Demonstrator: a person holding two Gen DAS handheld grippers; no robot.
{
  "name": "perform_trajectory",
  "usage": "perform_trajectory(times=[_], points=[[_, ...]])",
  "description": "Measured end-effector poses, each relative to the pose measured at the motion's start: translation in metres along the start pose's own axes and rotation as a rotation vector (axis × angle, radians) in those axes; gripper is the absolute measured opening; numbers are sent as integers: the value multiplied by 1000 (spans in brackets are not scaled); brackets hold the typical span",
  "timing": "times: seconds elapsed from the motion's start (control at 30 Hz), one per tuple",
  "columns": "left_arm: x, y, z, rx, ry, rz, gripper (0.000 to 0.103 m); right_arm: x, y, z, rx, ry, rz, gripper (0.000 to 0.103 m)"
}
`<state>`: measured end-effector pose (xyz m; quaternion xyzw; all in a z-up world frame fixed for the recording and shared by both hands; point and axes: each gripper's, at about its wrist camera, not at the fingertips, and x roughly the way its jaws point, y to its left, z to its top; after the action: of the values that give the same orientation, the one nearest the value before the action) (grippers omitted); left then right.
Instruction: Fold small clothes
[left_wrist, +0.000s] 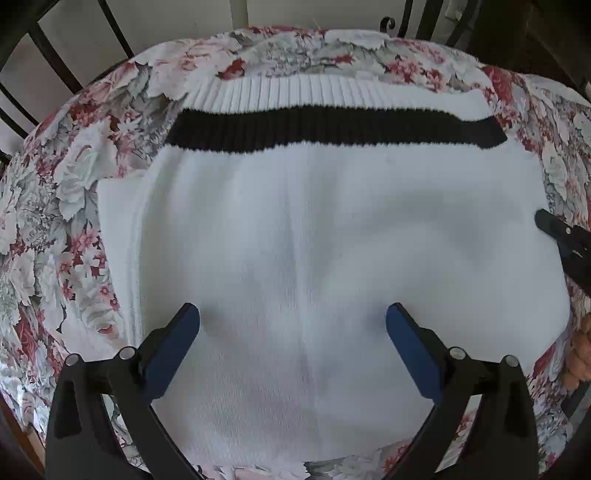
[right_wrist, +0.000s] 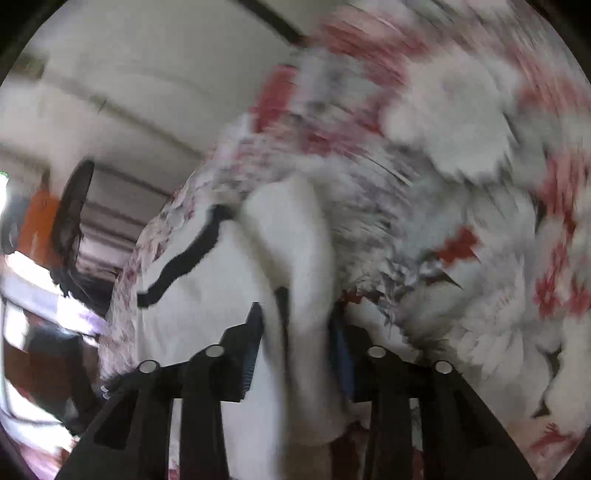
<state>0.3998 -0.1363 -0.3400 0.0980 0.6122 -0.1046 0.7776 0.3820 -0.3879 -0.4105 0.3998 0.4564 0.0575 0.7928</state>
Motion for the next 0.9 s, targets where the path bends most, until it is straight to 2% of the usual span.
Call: perform_trajectory(times=[0.07, 0.17, 0.2, 0.23, 0.27, 0.3, 0.57, 0.67, 0.73, 0.9], points=[[4, 2, 0, -9, 8, -11, 99, 3, -4, 2, 17, 6, 28, 43], [8, 2, 2, -13, 12, -19, 99, 5, 0, -1, -8, -1, 48, 55], [9, 3, 2, -12, 11, -19, 99, 7, 2, -3, -21, -1, 57, 56], [10, 3, 1, -11, 10, -17, 99, 10, 4, -4, -32, 3, 59, 54], [10, 3, 2, -9, 10, -15, 99, 12, 8, -5, -50, 5, 50, 45], [10, 4, 2, -8, 10, -14, 99, 12, 12, -5, -63, 8, 40, 27], [9, 13, 8, -65, 4, -35, 99, -10, 75, -6, -174, -17, 17, 23], [3, 19, 13, -113, 0, -90, 98, -17, 98, -14, -214, -14, 10, 22], [-2, 20, 17, -137, -7, -116, 98, -19, 106, -18, -209, -12, 10, 22], [-6, 16, 27, -136, -2, -107, 98, -22, 123, -24, -190, -7, 3, 22]])
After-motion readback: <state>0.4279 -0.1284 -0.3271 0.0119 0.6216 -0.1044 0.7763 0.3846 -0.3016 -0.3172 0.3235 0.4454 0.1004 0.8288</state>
